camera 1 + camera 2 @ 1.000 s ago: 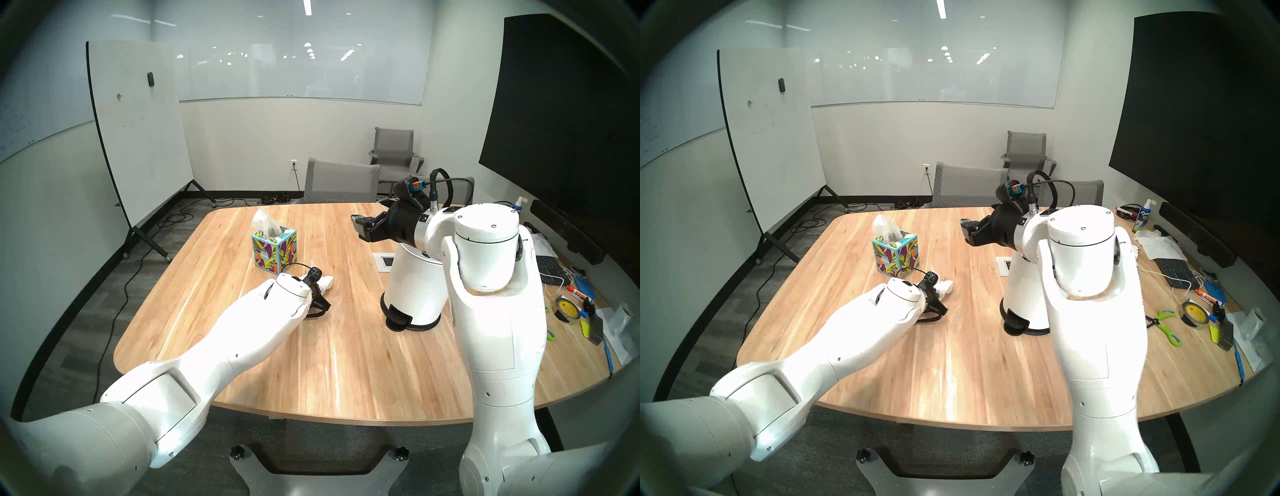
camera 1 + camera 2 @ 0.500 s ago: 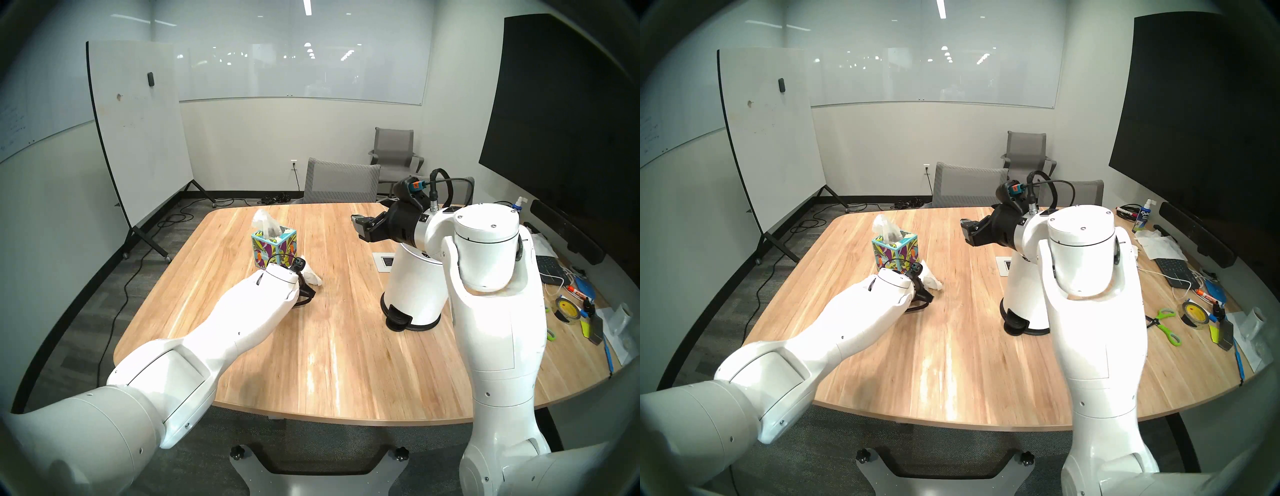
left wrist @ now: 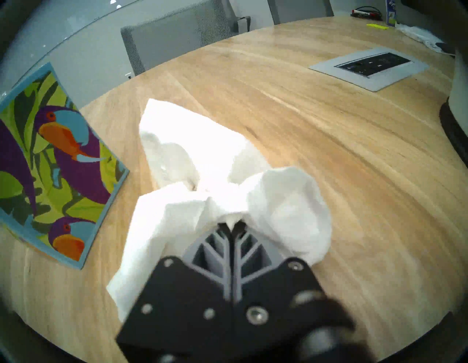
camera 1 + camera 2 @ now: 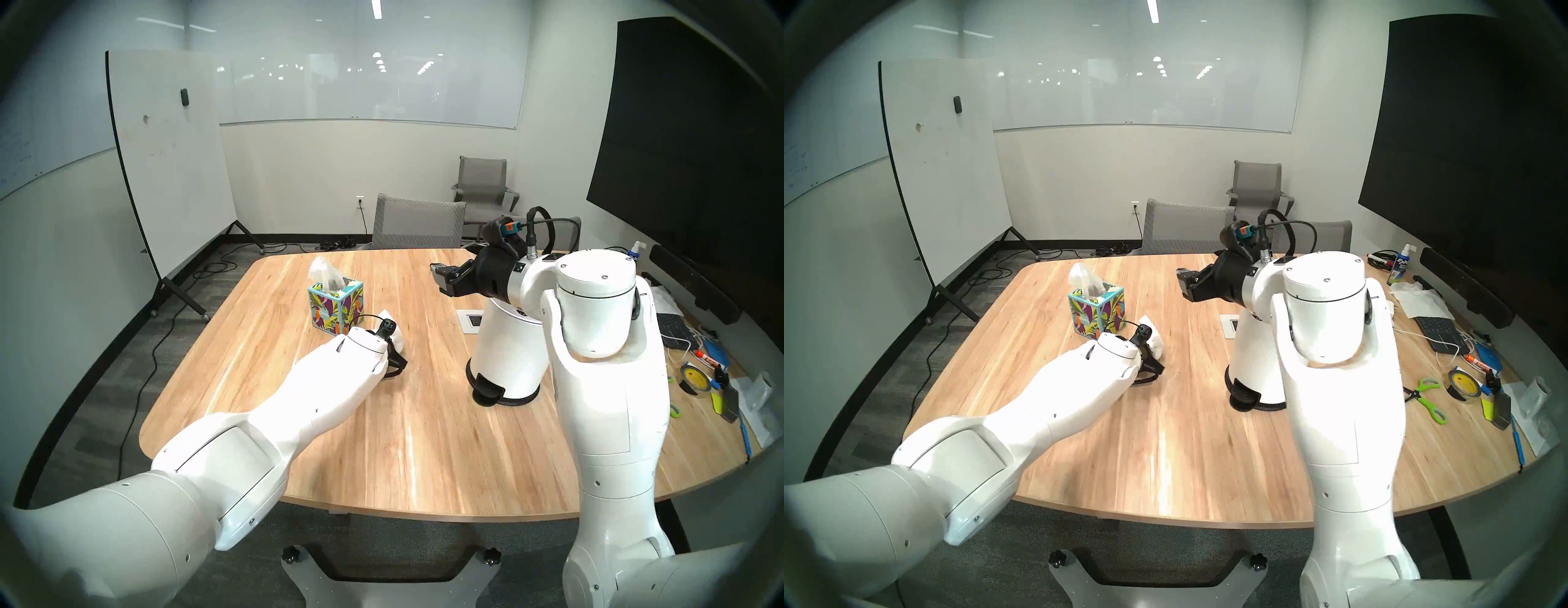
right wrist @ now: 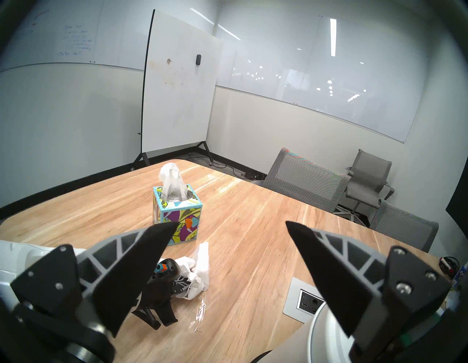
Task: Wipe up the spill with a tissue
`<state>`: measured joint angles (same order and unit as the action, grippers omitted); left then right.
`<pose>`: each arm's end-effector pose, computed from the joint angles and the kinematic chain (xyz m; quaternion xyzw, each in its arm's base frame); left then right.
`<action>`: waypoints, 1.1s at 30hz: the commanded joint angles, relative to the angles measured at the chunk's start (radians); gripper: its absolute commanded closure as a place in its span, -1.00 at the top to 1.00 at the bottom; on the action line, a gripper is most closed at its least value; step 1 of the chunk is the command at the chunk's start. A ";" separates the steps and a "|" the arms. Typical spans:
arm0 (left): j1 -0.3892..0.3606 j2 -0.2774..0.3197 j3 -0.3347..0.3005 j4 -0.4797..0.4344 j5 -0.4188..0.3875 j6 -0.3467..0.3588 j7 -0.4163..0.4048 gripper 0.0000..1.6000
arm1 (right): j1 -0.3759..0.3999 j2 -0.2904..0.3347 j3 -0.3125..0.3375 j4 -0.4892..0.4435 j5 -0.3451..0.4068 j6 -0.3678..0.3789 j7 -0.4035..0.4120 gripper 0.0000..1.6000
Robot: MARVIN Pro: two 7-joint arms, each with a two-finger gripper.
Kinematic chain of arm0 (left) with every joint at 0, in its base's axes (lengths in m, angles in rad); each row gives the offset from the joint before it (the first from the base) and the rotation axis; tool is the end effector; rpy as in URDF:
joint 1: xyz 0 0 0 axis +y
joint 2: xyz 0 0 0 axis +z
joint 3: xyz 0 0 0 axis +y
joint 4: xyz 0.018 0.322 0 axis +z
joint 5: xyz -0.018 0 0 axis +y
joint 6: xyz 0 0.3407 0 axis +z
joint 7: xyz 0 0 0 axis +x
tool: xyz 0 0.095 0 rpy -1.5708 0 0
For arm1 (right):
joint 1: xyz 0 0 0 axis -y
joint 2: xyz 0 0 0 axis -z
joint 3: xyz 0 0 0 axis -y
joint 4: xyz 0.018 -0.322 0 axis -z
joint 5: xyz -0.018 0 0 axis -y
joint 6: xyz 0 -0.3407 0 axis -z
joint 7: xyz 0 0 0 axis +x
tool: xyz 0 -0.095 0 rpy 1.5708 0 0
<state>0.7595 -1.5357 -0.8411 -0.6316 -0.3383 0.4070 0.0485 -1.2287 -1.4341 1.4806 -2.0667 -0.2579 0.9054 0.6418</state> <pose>0.6235 -0.1322 -0.3669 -0.8629 0.2256 -0.4520 0.0131 0.4494 0.0455 -0.0792 -0.7320 -0.2675 -0.6235 0.0620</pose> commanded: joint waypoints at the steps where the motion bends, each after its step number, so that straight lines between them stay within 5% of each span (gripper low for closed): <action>1: -0.074 0.022 -0.023 0.112 -0.003 -0.033 -0.018 -1.00 | 0.011 -0.001 0.000 -0.015 0.001 -0.003 0.000 1.00; 9: -0.139 -0.089 -0.018 0.257 -0.005 -0.083 -0.017 -1.00 | 0.011 -0.001 0.000 -0.016 0.001 -0.002 0.001 1.00; 14: -0.098 -0.117 0.006 0.182 -0.002 -0.084 -0.038 -1.00 | 0.011 -0.001 0.000 -0.015 0.001 -0.003 0.000 1.00; 19: -0.083 -0.108 0.012 0.181 -0.002 -0.085 -0.026 -1.00 | 0.011 -0.001 0.000 -0.017 0.000 -0.002 0.001 1.00; 21: -0.124 -0.119 0.009 0.291 0.000 -0.133 -0.028 -1.00 | 0.011 0.000 0.000 -0.017 0.000 -0.001 0.001 1.00; 26: -0.151 -0.032 -0.007 0.318 -0.003 -0.152 -0.060 -1.00 | 0.011 -0.001 0.000 -0.015 0.001 -0.003 0.000 1.00; 33: -0.205 -0.070 -0.021 0.414 -0.004 -0.186 -0.079 -1.00 | 0.011 -0.001 0.000 -0.016 0.001 -0.002 0.001 1.00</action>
<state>0.6142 -1.5995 -0.8533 -0.2988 -0.3399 0.2409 -0.0257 -1.2287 -1.4341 1.4806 -2.0666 -0.2579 0.9052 0.6417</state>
